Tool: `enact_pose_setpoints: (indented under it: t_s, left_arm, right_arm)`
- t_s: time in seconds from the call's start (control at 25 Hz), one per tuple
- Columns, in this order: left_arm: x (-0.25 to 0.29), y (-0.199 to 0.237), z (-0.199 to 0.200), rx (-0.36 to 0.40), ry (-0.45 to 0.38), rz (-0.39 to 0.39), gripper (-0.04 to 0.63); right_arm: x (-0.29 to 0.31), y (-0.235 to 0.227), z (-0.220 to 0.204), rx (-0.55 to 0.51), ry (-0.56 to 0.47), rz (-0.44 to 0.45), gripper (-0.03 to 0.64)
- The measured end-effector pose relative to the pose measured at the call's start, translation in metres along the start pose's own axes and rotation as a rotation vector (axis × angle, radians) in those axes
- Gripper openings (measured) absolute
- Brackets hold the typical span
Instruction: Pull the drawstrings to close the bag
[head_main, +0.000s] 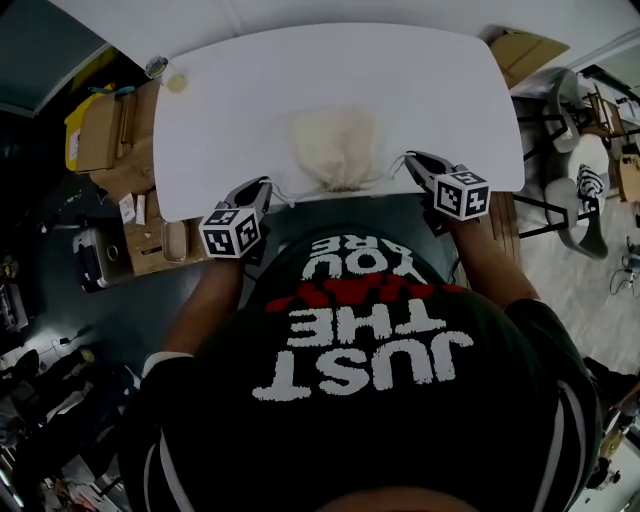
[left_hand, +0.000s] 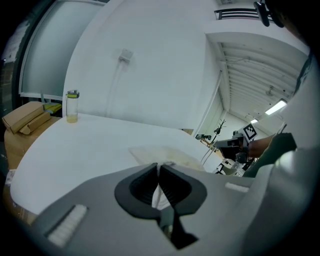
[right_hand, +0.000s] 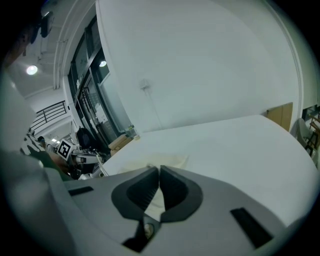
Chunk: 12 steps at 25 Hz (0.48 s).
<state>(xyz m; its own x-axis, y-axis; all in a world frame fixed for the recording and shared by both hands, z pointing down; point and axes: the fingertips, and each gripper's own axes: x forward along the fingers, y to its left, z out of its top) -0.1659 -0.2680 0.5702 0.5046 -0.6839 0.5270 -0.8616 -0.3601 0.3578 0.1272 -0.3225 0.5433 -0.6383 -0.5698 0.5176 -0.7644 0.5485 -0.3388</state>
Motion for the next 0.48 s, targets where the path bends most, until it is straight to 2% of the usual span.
enact_pose_setpoints:
  t_s: [0.48]
  left_arm:
    - [-0.0035,0.003,0.0015,-0.007,-0.006,0.012,0.012]
  right_arm:
    - [0.0032,0.0001,-0.0003,-0.006,0.009,0.002,0.011]
